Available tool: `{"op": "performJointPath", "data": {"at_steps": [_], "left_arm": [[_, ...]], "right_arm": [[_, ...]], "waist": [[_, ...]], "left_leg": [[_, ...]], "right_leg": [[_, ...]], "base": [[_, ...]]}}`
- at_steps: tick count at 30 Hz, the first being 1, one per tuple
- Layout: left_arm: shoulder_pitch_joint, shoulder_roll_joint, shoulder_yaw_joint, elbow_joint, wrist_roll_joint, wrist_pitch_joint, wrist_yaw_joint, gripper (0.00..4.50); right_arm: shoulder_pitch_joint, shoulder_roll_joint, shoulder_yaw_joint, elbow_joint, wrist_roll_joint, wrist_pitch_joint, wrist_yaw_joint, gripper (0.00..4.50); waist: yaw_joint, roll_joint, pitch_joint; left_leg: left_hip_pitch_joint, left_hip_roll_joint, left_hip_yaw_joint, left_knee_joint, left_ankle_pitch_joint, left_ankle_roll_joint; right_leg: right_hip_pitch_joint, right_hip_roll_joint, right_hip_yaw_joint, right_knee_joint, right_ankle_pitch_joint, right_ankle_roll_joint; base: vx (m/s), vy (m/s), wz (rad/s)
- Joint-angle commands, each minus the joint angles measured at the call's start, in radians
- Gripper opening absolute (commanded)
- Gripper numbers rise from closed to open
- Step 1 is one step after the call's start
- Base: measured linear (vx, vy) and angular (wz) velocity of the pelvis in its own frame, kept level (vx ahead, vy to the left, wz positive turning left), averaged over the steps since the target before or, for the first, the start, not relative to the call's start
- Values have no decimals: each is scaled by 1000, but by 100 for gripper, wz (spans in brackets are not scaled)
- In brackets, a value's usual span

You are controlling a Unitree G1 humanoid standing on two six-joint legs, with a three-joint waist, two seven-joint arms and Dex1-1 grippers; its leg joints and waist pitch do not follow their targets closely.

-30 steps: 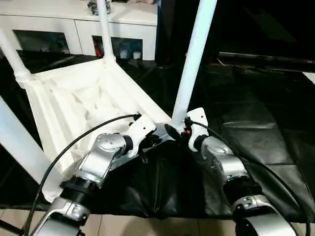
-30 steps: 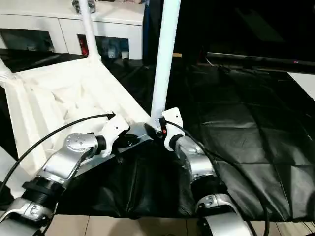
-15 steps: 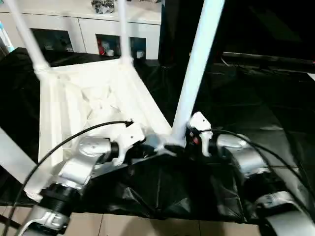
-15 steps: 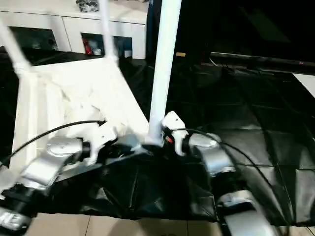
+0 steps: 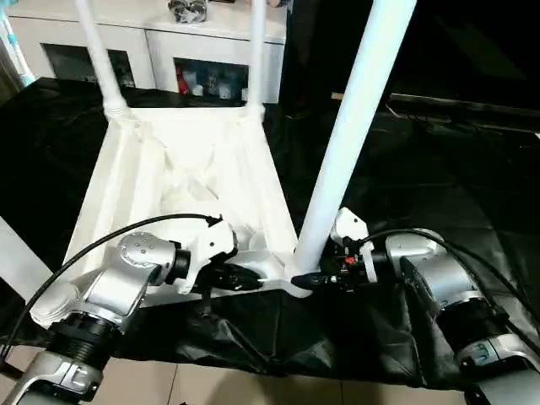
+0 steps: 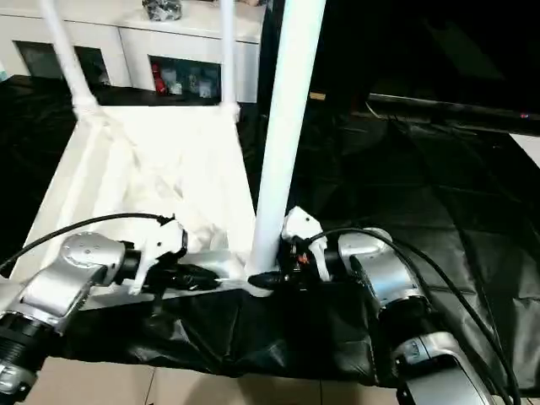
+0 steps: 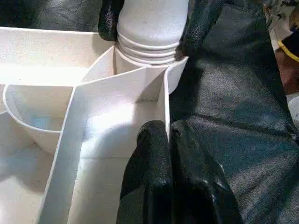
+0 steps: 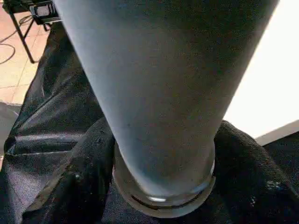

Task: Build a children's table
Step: Rotate leg to tighten

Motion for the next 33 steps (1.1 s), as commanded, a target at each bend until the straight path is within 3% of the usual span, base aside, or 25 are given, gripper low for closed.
{"op": "performJointPath", "data": {"at_steps": [1,4,9,10,13,17,19,22,24,26,28,30,32,33], "left_arm": [[-18,-46,-24,-3,-13,-16,28,0],[-30,-79,-1,15,6,-17,119,0],[-63,-159,33,44,52,5,313,0],[-73,-187,37,49,66,23,371,0],[-82,-223,38,50,83,44,436,0],[-100,-296,31,70,126,63,554,0],[-98,-308,24,71,129,62,555,0],[-94,-306,-10,70,144,42,524,0],[-88,-290,-25,61,146,33,493,0],[-83,-274,-31,54,145,17,469,0],[-71,-249,-32,35,138,10,427,0],[-58,-219,-37,16,122,-9,363,0],[-38,-165,-51,-5,107,-44,273,0],[-33,-155,-51,-9,103,-46,259,0]], "right_arm": [[22,24,29,-34,10,9,13,275],[31,64,10,-17,-7,9,-92,272],[1,185,-62,100,-42,4,-424,272],[-12,225,-86,141,-50,-2,-535,271],[-29,275,-113,177,-47,5,-639,270],[-58,381,-149,214,-43,3,-792,270],[-58,398,-144,208,-44,-12,-786,270],[-60,408,-141,193,-29,-39,-742,340],[-66,387,-140,191,-21,-44,-714,342],[-71,361,-129,189,-33,-50,-692,383],[-70,323,-117,182,-48,-56,-650,387],[-70,284,-112,172,-47,-50,-584,391],[-72,222,-96,177,-58,-49,-494,391],[-71,210,-91,178,-61,-50,-474,391]], "waist": [[-1,2,-63],[0,-1,-59],[-21,-10,-54],[-28,-10,-52],[-37,-7,-54],[-39,6,-58],[-36,3,-60],[-31,8,-65],[-29,7,-66],[-26,6,-68],[-24,8,-67],[-24,4,-68],[-21,3,-66],[-21,5,-68]], "left_leg": [[-3,-10,21,-66,-235,38],[1,-10,22,-68,-253,35],[1,-23,12,-63,-316,0],[3,-22,12,-63,-325,-3],[4,-27,7,-59,-348,4],[3,-21,5,-69,-345,8],[5,-19,9,-70,-340,16],[2,-18,13,-72,-301,29],[-1,-18,15,-72,-278,37],[-3,-18,17,-72,-254,42],[-1,-17,19,-71,-247,44],[-7,-18,19,-69,-240,49],[-2,-17,21,-67,-241,54],[-7,-15,20,-67,-234,56]], "right_leg": [[59,-45,42,-68,-362,-160],[55,-43,42,-73,-386,-156],[51,-49,24,-102,-633,-49],[46,-50,22,-106,-654,-39],[47,-51,8,-120,-689,-11],[50,-47,10,-111,-588,-40],[47,-45,18,-105,-533,-61],[51,-46,28,-91,-438,-101],[56,-47,31,-84,-391,-124],[59,-47,33,-80,-356,-140],[59,-48,33,-78,-343,-151],[64,-49,34,-75,-345,-153],[58,-48,36,-76,-349,-160],[61,-49,37,-70,-337,-166]], "base": [[0,0,0],[0,0,0],[0,0,0],[0,0,0],[0,0,0],[0,0,0],[0,0,0],[0,0,0],[0,0,0],[0,0,0],[0,0,0],[0,0,0],[0,0,0],[0,0,0]]}}
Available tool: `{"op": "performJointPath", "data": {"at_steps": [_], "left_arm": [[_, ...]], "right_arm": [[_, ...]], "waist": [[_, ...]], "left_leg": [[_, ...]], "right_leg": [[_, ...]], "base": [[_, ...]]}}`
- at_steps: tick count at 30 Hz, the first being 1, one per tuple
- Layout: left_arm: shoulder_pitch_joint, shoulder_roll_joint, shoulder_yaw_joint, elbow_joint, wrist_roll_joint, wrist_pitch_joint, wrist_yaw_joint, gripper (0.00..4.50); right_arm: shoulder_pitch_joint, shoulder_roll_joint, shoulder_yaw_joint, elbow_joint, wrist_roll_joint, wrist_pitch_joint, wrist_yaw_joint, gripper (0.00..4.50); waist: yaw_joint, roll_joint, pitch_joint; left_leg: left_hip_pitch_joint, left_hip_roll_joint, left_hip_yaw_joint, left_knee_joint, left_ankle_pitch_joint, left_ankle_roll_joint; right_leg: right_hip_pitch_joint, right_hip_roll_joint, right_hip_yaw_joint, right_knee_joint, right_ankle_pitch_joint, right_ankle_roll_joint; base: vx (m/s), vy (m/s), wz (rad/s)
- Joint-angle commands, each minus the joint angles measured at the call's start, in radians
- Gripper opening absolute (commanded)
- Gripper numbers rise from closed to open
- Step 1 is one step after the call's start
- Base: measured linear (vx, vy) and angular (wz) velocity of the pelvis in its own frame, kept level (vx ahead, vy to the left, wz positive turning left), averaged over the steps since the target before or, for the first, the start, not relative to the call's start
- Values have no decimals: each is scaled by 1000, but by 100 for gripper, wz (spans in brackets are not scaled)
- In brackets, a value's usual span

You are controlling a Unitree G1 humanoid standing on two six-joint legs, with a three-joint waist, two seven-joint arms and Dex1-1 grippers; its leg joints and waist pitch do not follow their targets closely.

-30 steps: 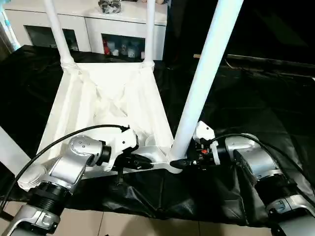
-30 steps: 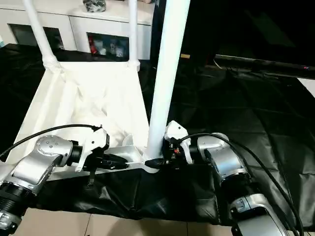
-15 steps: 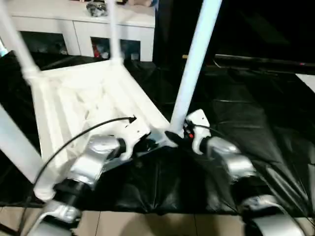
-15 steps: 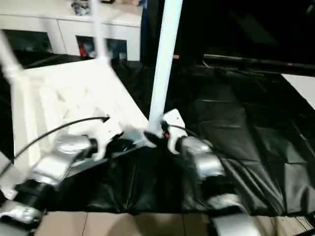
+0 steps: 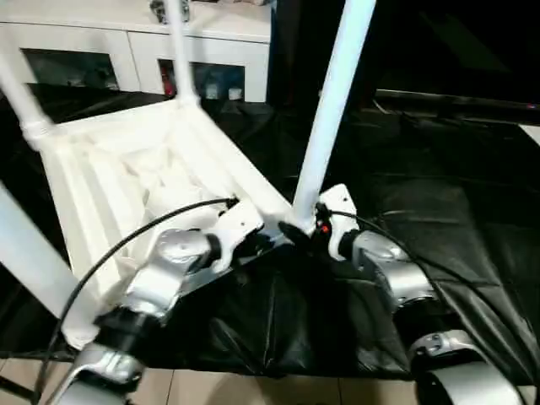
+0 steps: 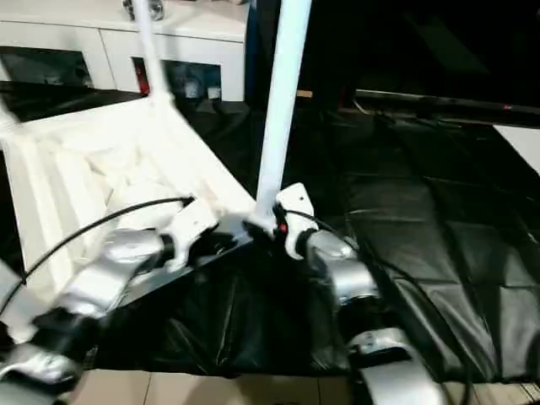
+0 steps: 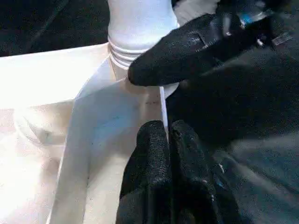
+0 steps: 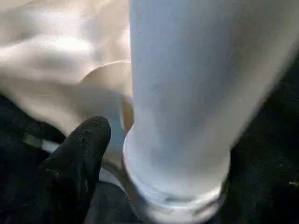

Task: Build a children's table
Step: Rotate leg to tighten

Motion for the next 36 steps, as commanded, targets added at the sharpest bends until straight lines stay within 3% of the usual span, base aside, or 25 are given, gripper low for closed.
{"op": "performJointPath", "data": {"at_steps": [1,8,10,11,14,17,24,26,30,31,34,36], "left_arm": [[5,-5,-61,-45,-35,-53,-95,0],[5,44,-53,-36,-77,-78,-214,0],[1,55,-56,-39,-87,-77,-246,0],[-1,62,-59,-38,-92,-81,-261,0],[-6,74,-62,-32,-100,-90,-290,0],[-4,85,-63,-35,-108,-86,-321,0],[0,93,-62,-25,-109,-94,-329,0],[0,77,-52,-14,-88,-95,-272,0],[-12,36,-24,18,-29,-64,-113,0],[-15,30,-21,23,-25,-63,-95,0],[-27,-21,1,27,-25,-37,-4,0],[-34,-42,-5,28,-4,-27,44,0]], "right_arm": [[-13,-9,48,-10,-14,0,83,391],[1,-107,84,-45,9,-15,323,391],[9,-128,99,-74,25,-5,393,391],[12,-138,107,-85,34,1,426,364],[14,-151,121,-101,46,9,481,352],[20,-153,129,-112,47,13,508,311],[60,-156,153,-171,51,40,534,274],[82,-147,160,-181,48,43,525,270],[86,-72,117,-144,25,47,339,270],[85,-63,111,-137,20,46,311,270],[71,9,65,-89,9,55,130,269],[63,54,40,-63,11,51,37,269]], "waist": [[5,3,-65],[14,3,-63],[18,4,-65],[21,2,-65],[24,5,-66],[26,4,-66],[35,5,-65],[38,5,-65],[36,2,-54],[31,-2,-53],[18,-6,-50],[5,-6,-50]], "left_leg": [[-4,-8,24,-59,-230,55],[-3,-7,24,-61,-256,40],[2,-5,27,-59,-248,50],[0,-5,28,-58,-245,54],[-2,-5,27,-58,-228,54],[-3,-4,28,-59,-228,49],[0,-4,28,-60,-236,36],[0,-4,27,-60,-240,34],[7,-6,25,-65,-304,13],[3,-10,20,-66,-328,4],[12,-17,16,-60,-370,-6],[10,-20,11,-59,-391,-7]], "right_leg": [[57,-42,45,-69,-323,-174],[60,-40,46,-67,-334,-170],[57,-38,48,-61,-285,-193],[59,-38,48,-59,-271,-200],[62,-40,47,-56,-266,-203],[62,-39,46,-55,-267,-203],[61,-40,47,-58,-288,-187],[61,-40,47,-59,-295,-184],[53,-42,44,-75,-423,-147],[59,-44,39,-82,-502,-113],[47,-48,27,-107,-652,-43],[47,-47,16,-117,-690,-15]], "base": [[0,0,0],[0,0,0],[0,0,0],[0,0,0],[0,0,0],[0,0,0],[0,0,0],[0,0,0],[0,0,0],[0,0,0],[0,0,0],[0,0,0]]}}
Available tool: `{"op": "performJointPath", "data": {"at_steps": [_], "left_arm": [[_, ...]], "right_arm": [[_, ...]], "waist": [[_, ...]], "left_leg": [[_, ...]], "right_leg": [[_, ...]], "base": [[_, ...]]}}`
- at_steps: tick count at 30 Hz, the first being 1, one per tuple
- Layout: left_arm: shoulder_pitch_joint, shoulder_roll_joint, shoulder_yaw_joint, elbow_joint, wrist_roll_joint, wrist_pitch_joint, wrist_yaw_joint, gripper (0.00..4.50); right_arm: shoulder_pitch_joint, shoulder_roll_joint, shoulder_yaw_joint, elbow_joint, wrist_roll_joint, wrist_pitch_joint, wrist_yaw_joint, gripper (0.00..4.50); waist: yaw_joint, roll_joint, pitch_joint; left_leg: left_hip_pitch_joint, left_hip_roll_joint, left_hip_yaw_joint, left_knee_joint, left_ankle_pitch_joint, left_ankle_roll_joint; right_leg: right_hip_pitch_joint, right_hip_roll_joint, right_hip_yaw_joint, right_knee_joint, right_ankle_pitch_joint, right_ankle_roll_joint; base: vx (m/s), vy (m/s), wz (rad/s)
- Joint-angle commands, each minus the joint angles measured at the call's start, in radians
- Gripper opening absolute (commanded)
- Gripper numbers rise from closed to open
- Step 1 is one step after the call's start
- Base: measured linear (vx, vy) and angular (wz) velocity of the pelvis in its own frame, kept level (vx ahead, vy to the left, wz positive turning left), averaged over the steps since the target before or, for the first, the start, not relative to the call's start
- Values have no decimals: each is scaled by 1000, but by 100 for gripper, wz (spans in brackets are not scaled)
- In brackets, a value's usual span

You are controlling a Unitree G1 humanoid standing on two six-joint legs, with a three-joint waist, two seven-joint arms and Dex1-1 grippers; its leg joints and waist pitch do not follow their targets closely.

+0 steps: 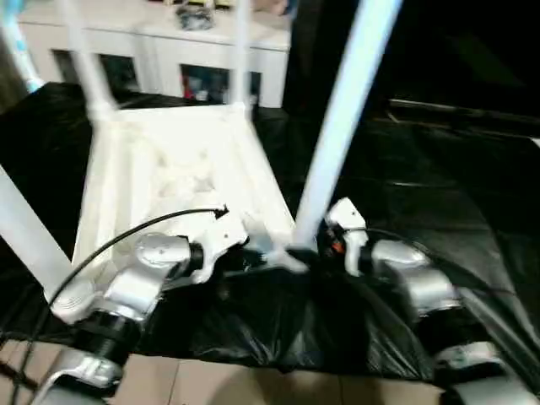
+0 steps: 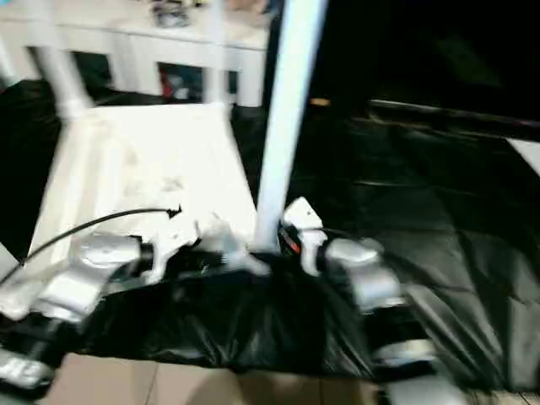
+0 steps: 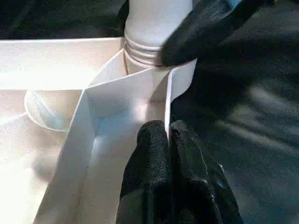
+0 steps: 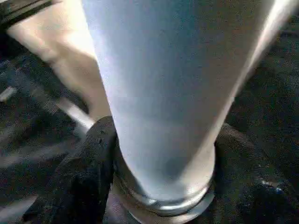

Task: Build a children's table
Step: Rotate leg to tighten

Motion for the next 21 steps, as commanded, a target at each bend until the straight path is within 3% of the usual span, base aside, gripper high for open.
{"op": "performJointPath", "data": {"at_steps": [1,4,5,7,9,10,12,16,20,21], "left_arm": [[-41,-63,-31,-9,11,5,91,0],[-52,-120,-28,-6,48,44,202,0],[-55,-141,-27,-5,56,54,232,0],[-57,-156,-24,-4,54,61,245,0],[-60,-166,-23,5,60,54,261,0],[-61,-169,-28,11,60,46,256,0],[-57,-165,-37,10,52,32,226,0],[-30,-138,-51,-31,20,12,125,0],[-20,-123,-55,-48,4,-3,76,0],[-12,-93,-57,-62,-9,-10,22,0]], "right_arm": [[-9,75,53,19,-11,2,-39,269],[-28,160,3,43,4,23,-195,269],[-34,190,-2,46,4,25,-234,269],[-37,208,2,46,-1,21,-254,269],[-32,214,24,40,-13,4,-234,269],[-28,214,27,35,-11,-2,-218,324],[-27,203,9,22,14,5,-192,338],[-36,143,15,10,4,7,-126,387],[-41,106,22,5,-1,0,-82,399],[-41,57,33,0,6,-3,8,399]], "waist": [[-10,-4,-49],[-23,2,-52],[-33,6,-48],[-36,9,-51],[-37,17,-49],[-36,13,-49],[-32,22,-49],[-26,16,-52],[-22,14,-54],[-18,13,-56]], "left_leg": [[-1,-22,3,-68,-399,-4],[4,-20,-2,-70,-411,3],[-1,-16,-6,-76,-437,5],[2,-15,-9,-77,-451,9],[1,-12,-10,-82,-460,14],[5,-14,-8,-81,-464,17],[3,-15,-8,-82,-454,19],[-1,-12,-3,-83,-422,27],[-6,-10,1,-83,-380,31],[-3,-11,5,-83,-354,32]], "right_leg": [[35,-40,12,-118,-700,-11],[37,-42,0,-126,-672,-14],[38,-41,-6,-127,-654,-20],[42,-45,-10,-130,-632,-26],[43,-44,-7,-131,-591,-40],[40,-44,-5,-129,-585,-48],[41,-46,0,-125,-573,-59],[45,-47,9,-115,-521,-87],[47,-47,19,-101,-468,-118],[46,-47,22,-100,-448,-127]], "base": [[0,0,0],[0,0,0],[0,0,0],[0,0,0],[0,0,0],[0,0,0],[0,0,0],[0,0,0],[0,0,0],[0,0,0]]}}
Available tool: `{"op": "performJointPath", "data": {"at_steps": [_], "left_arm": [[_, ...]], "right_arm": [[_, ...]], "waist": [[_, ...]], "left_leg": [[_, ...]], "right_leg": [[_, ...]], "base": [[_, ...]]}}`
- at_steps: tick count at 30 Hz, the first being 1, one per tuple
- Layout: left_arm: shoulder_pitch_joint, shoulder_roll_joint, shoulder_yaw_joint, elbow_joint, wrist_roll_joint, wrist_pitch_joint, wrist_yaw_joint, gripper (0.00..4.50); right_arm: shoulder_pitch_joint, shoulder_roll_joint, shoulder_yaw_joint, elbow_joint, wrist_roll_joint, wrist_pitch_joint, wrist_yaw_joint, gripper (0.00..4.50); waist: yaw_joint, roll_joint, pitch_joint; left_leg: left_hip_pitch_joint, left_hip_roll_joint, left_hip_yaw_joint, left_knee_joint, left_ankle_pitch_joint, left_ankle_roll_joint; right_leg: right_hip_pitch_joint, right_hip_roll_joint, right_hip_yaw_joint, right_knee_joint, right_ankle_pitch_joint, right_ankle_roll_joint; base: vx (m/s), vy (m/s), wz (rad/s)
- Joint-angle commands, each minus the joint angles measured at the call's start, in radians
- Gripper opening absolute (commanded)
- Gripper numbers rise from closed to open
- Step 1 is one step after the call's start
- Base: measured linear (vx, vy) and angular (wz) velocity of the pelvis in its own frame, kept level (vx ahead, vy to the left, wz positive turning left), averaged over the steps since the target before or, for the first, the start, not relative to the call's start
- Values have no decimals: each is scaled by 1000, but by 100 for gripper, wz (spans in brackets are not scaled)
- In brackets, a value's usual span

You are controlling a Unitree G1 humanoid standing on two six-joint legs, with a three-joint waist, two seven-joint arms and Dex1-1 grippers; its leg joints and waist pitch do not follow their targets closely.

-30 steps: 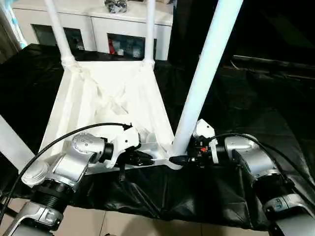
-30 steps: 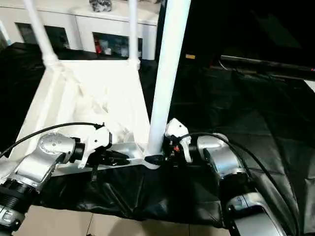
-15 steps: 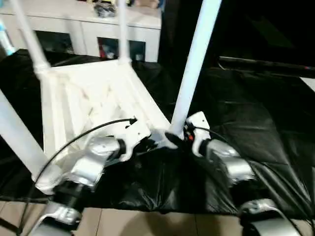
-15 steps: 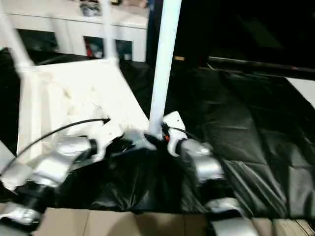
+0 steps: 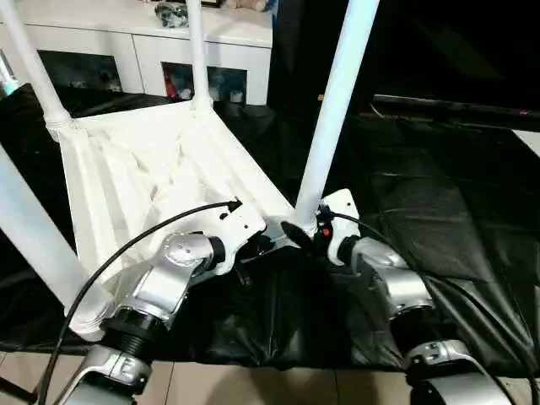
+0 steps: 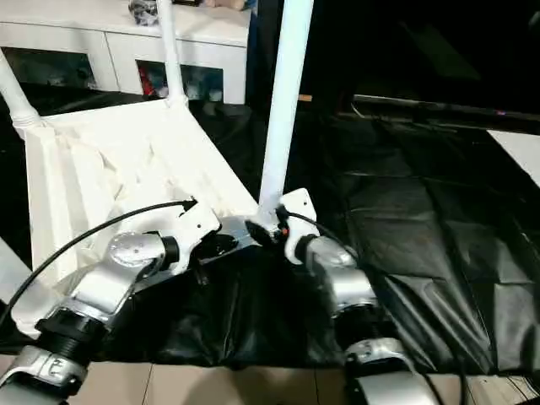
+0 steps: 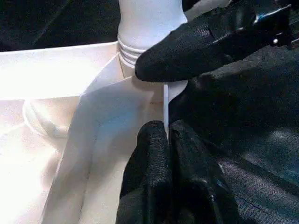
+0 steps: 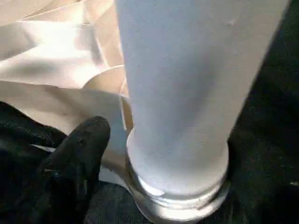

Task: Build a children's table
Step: Rotate leg to tighten

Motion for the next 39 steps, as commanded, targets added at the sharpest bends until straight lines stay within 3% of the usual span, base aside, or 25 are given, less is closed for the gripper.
{"op": "performJointPath", "data": {"at_steps": [1,3,4,5,8,11,12,19,25,28,29,30,33,35,37,39], "left_arm": [[1,-1,-53,-48,-61,-73,-108,0],[6,29,-56,-51,-70,-91,-156,0],[7,34,-57,-52,-72,-92,-167,0],[8,42,-58,-52,-74,-92,-182,0],[15,89,-62,-54,-97,-120,-275,0],[13,104,-61,-51,-110,-118,-308,0],[9,113,-63,-48,-115,-118,-328,0],[-9,137,-66,-40,-133,-112,-394,0],[-9,144,-68,-39,-149,-115,-413,0],[-7,136,-60,-37,-147,-119,-399,0],[-7,136,-60,-37,-147,-119,-399,0],[-7,131,-57,-33,-145,-123,-389,0],[-23,92,-39,-3,-102,-104,-263,0],[-33,62,-24,13,-83,-88,-180,0],[-35,57,-22,15,-80,-86,-167,0],[-49,3,-11,34,-41,-69,-34,0]], "right_arm": [[-15,-27,94,-34,21,-6,190,399],[-10,-74,112,-46,20,-10,276,399],[-10,-82,115,-48,19,-12,293,399],[-9,-94,119,-50,18,-13,318,399],[2,-157,155,-77,16,-22,465,399],[4,-180,172,-81,19,-31,519,399],[3,-189,177,-81,24,-30,543,375],[3,-200,195,-97,37,-23,622,330],[8,-198,205,-97,35,-27,635,281],[17,-189,206,-104,37,-21,628,277],[17,-189,206,-104,37,-21,628,275],[20,-185,205,-105,37,-21,623,275],[37,-141,176,-91,25,-19,496,274],[33,-103,152,-57,7,-22,376,273],[33,-97,148,-51,4,-22,356,273],[28,-34,113,-10,-9,-13,189,272]], "waist": [[4,5,-61],[5,-1,-57],[7,0,-57],[13,0,-66],[24,-2,-70],[26,3,-69],[28,2,-69],[35,0,-62],[37,-9,-66],[38,1,-65],[38,-4,-66],[38,-2,-65],[39,0,-62],[38,5,-60],[32,2,-56],[23,2,-53]], "left_leg": [[1,-9,21,-72,-327,41],[-7,-9,24,-71,-311,53],[-3,-9,25,-70,-313,53],[1,-7,29,-66,-257,56],[-15,-9,32,-62,-165,75],[-8,-7,35,-62,-156,82],[-8,-6,36,-63,-167,79],[-5,-4,34,-68,-237,46],[-8,-5,34,-65,-198,46],[-7,-5,34,-66,-196,46],[-8,-6,34,-66,-203,44],[-8,-6,34,-66,-206,42],[-5,-7,33,-68,-235,31],[-2,-10,29,-70,-280,14],[-1,-12,30,-70,-301,6],[1,-14,26,-70,-333,-2]], "right_leg": [[41,-42,46,-68,-411,-137],[40,-38,51,-60,-396,-145],[37,-40,53,-60,-404,-148],[40,-40,59,-48,-332,-177],[51,-33,65,-23,-207,-202],[47,-32,66,-18,-162,-229],[49,-32,66,-19,-175,-232],[45,-35,68,-33,-324,-186],[47,-35,69,-26,-288,-182],[46,-35,69,-26,-281,-186],[47,-34,68,-27,-285,-184],[47,-34,69,-28,-288,-184],[45,-34,68,-36,-326,-169],[45,-35,65,-43,-412,-142],[39,-34,63,-52,-461,-125],[34,-35,58,-63,-542,-89]], "base": [[0,0,0],[0,0,0],[0,0,0],[58,-34,12],[0,0,0],[0,0,0],[0,0,0],[0,0,0],[0,0,0],[0,0,0],[0,0,0],[0,0,0],[0,0,0],[0,0,0],[0,0,0],[0,0,0]]}}
